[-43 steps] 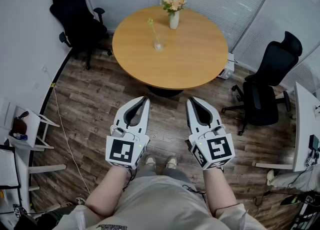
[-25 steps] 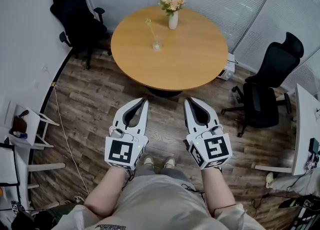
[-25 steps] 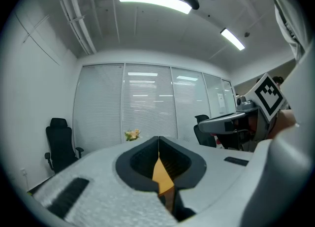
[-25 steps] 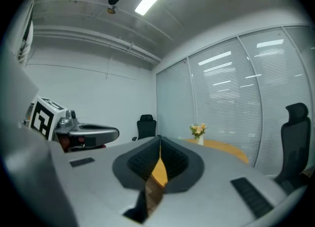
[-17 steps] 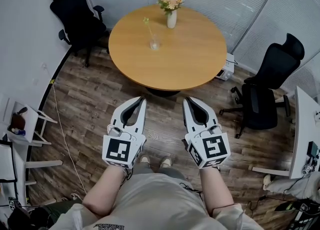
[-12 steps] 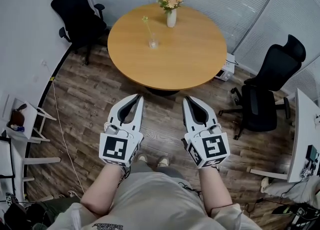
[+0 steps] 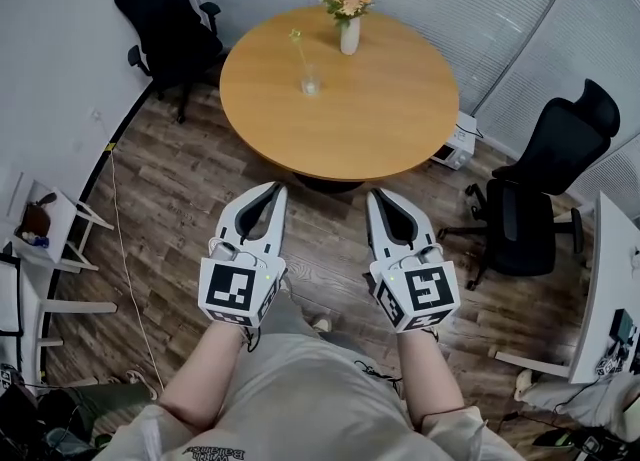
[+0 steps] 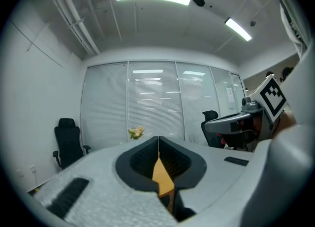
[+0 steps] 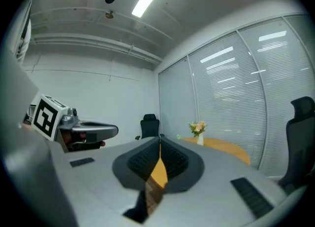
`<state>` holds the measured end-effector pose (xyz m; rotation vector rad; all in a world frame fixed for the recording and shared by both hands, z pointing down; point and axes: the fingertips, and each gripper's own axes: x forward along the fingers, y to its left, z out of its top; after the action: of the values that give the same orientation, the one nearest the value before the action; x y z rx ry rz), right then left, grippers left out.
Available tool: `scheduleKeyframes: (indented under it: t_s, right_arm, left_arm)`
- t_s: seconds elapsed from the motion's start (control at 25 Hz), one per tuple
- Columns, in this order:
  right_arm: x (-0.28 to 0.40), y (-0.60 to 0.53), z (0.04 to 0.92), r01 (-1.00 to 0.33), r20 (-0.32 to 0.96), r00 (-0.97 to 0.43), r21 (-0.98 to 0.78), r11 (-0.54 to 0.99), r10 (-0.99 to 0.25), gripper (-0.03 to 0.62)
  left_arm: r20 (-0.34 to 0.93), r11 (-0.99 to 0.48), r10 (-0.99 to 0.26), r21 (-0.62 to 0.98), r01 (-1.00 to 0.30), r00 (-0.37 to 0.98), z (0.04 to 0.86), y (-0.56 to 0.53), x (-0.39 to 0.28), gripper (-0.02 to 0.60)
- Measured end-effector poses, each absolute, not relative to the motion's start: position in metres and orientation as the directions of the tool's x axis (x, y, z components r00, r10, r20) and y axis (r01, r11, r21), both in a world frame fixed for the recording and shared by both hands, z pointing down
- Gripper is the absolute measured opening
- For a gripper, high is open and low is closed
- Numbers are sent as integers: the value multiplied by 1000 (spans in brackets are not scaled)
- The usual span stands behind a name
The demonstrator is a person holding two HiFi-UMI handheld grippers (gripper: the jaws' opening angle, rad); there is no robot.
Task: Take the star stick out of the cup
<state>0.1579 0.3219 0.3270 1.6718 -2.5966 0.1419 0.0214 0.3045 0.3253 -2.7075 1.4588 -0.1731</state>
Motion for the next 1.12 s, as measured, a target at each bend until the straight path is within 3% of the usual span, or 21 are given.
scheduleKeyframes:
  t_s: [0.52,1.12]
  right_arm:
    - [133,280,343,-901,90,-431,15,434,-898,31]
    - [80,124,348,-898,139,-423,65,435,-895,31]
  left_arm:
    - [12,-551,-833,-101,-828,553,338,266,7,23]
    - [59,-595,-804,-73,-800,592,353,112,-33,23]
